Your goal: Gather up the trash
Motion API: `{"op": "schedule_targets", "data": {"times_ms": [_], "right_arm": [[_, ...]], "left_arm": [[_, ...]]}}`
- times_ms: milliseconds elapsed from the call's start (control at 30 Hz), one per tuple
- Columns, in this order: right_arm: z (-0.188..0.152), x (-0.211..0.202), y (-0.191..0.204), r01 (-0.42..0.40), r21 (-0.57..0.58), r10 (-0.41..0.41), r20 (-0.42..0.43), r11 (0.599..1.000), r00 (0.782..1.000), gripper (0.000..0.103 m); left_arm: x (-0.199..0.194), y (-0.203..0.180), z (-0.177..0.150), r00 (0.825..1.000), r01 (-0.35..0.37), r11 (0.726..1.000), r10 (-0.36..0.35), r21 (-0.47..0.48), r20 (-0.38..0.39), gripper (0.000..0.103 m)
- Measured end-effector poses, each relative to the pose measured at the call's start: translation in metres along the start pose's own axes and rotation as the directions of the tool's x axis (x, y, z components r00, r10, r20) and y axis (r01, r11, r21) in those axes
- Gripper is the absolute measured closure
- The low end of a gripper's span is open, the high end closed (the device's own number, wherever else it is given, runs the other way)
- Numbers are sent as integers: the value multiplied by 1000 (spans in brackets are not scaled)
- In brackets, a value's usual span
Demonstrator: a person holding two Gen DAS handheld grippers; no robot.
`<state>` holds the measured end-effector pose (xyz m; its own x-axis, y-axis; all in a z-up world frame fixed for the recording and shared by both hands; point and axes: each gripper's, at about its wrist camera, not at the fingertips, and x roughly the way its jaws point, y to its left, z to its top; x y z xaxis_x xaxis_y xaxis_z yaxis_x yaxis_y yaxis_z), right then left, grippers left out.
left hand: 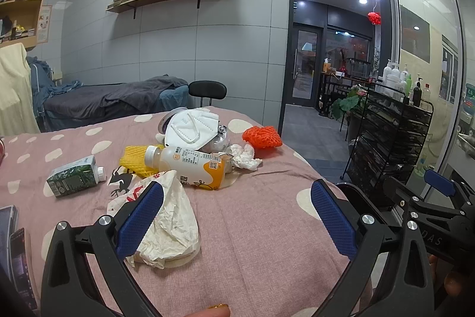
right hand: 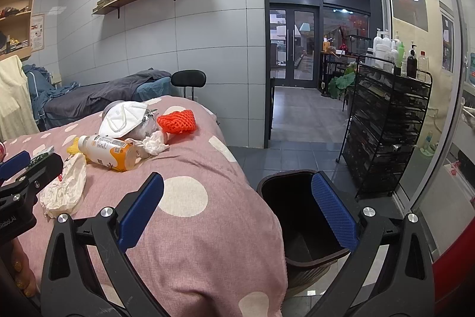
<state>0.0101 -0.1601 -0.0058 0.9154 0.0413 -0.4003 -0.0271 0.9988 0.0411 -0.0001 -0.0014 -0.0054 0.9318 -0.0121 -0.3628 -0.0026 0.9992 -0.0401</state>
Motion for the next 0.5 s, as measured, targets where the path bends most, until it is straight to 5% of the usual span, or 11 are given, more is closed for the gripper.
{"op": "schedule_targets", "data": {"times_ms": [500], "right_arm": [[-2,3,3,-3,2,3,-4,1000,1000,5]], "left_arm": [[1,0,-1,1000,0,1000,0,-2,-4,6]]}}
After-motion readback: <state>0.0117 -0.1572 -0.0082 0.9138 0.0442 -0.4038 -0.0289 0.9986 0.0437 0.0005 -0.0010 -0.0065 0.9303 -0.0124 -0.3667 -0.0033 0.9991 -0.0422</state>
